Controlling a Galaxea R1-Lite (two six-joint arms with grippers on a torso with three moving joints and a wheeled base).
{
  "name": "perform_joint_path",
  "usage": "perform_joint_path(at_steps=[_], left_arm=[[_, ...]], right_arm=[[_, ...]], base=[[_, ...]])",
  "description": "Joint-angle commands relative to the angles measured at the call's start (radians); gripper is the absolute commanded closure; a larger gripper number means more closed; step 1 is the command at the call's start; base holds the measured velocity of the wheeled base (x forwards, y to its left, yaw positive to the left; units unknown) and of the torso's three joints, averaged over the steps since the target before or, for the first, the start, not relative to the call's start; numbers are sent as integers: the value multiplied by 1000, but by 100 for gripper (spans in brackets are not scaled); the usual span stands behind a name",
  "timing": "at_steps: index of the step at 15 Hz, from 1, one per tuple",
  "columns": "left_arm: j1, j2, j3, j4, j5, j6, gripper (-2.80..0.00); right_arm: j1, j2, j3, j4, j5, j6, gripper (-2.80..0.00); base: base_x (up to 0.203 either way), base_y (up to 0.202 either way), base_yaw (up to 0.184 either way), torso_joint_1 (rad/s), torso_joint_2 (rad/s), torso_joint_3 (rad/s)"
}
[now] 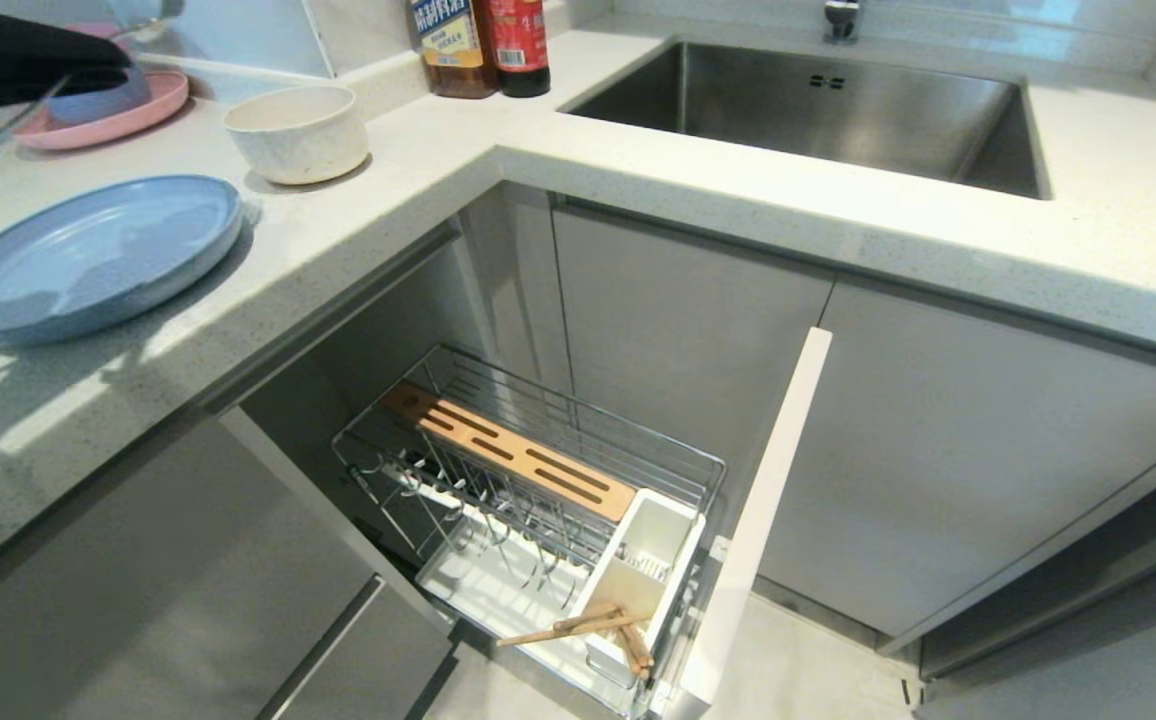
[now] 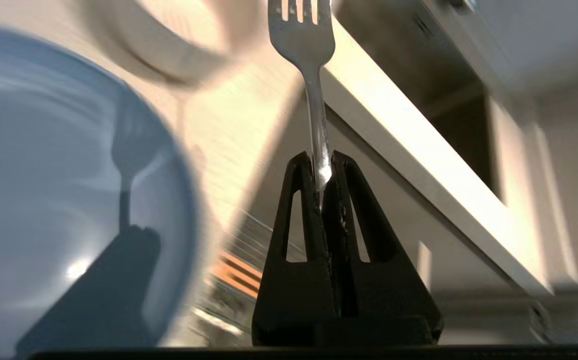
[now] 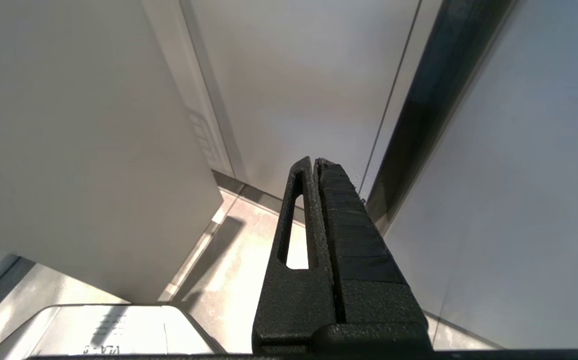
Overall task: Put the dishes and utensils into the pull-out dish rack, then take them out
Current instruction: Pick up the fork and place it in the cupboard
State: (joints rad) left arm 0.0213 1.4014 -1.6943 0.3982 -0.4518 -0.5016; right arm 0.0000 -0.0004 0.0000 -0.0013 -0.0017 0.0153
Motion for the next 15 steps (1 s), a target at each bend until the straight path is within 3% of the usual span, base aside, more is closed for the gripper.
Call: perform_joint_path(at_steps=[1,4,6,8,12,15], left_arm=[[-128,-31,58,3,6,-5,0],[-367,-63,173,3,56,5,0],[-524,-66,244,4,128,7,0],[-628,-60,288,26,176,8,0],[-676,22,206,229,192,9,0],[-676,137,43,526,198,25,0]], right_arm=[[0,0,2,0,0,0,0],[0,0,2,0,0,0,0],[0,0,2,0,0,0,0],[0,0,2,0,0,0,0],[0,0,2,0,0,0,0],[0,0,2,0,0,0,0]], base=[[0,0,0,0,0,0],[0,0,0,0,0,0],[0,0,0,0,0,0],[0,0,0,0,0,0],[0,0,0,0,0,0],[0,0,0,0,0,0]])
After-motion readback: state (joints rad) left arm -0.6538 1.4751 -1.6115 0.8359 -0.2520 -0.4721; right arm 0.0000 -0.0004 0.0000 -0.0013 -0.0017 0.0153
